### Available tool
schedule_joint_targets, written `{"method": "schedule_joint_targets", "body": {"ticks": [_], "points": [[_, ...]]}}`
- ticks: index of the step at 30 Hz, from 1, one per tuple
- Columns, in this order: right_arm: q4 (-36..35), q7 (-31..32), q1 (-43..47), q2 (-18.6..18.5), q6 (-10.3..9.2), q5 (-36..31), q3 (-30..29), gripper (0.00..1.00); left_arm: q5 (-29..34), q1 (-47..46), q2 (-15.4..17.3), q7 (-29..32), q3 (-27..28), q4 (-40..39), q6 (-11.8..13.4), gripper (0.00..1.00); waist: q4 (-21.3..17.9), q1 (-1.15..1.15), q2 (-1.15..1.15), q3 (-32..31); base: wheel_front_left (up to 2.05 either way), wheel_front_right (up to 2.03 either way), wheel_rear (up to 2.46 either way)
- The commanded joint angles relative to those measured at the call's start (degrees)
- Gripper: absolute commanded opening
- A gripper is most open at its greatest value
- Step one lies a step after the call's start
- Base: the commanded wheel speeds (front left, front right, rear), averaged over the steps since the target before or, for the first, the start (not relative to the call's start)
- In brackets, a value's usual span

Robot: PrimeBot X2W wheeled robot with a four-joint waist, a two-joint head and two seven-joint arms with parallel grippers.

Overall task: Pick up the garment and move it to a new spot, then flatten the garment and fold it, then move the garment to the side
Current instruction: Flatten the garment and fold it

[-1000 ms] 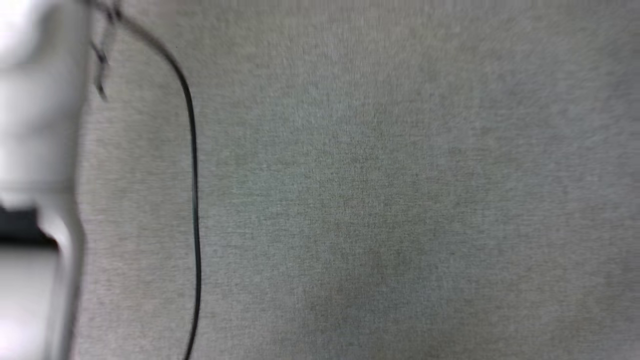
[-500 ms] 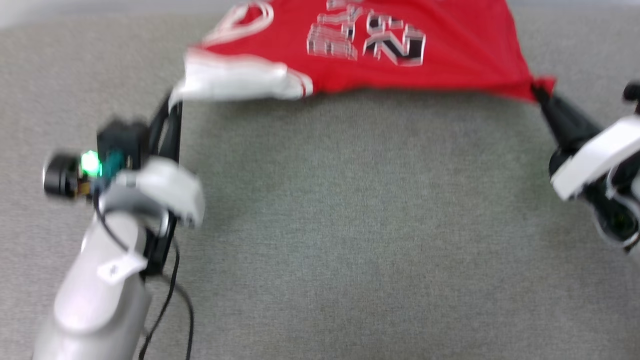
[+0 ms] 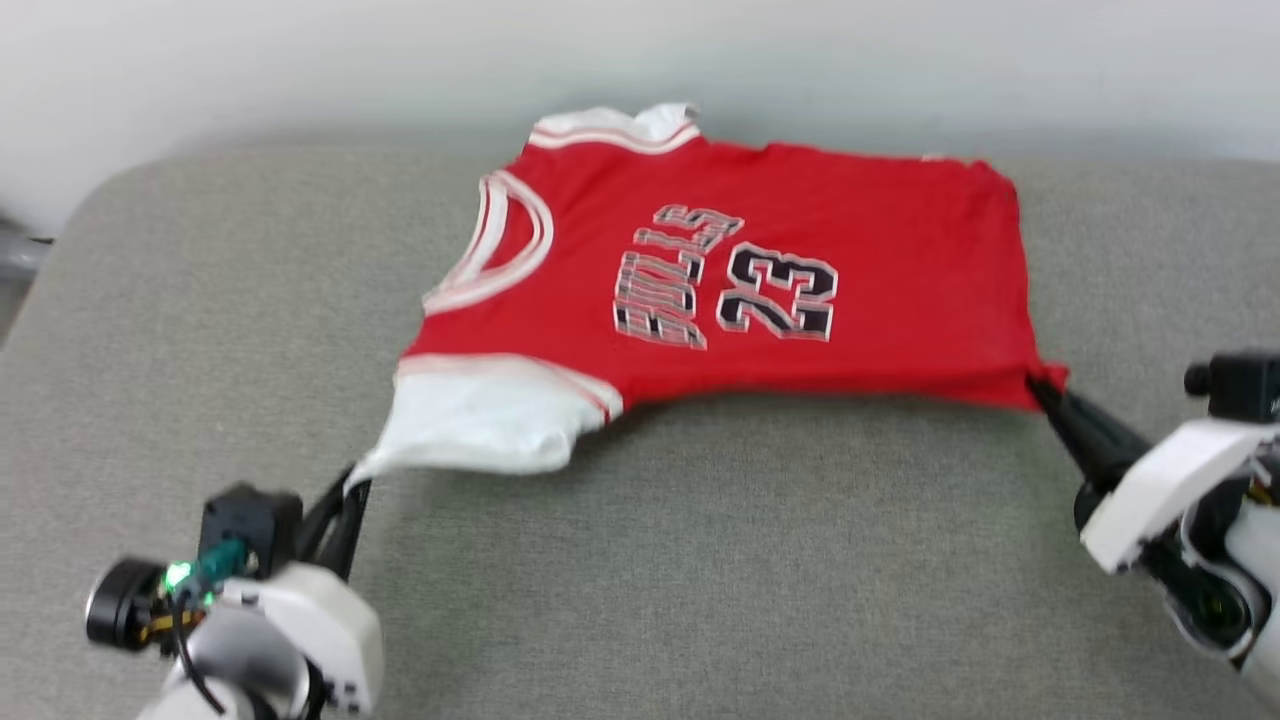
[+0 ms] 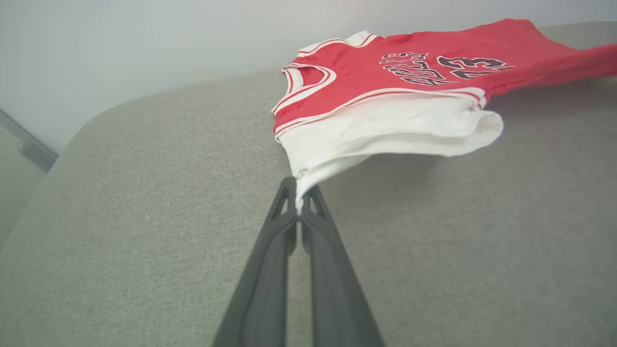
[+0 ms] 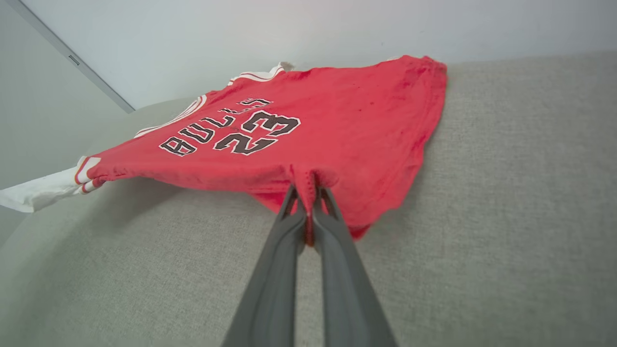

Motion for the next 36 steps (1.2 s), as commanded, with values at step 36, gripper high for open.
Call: {"method": "schedule_joint_targets", "body": {"ticks": [36], "points": [[-18.83, 6.76, 15.29, -15.96, -0.06, 10.80, 4.85, 0.00, -8.57, 12.96, 8.06, 11.00, -0.04, -16.23, -3.16, 0.00, 0.70, 0.02, 0.00, -7.91, 0.00, 0.00, 0.00]]}}
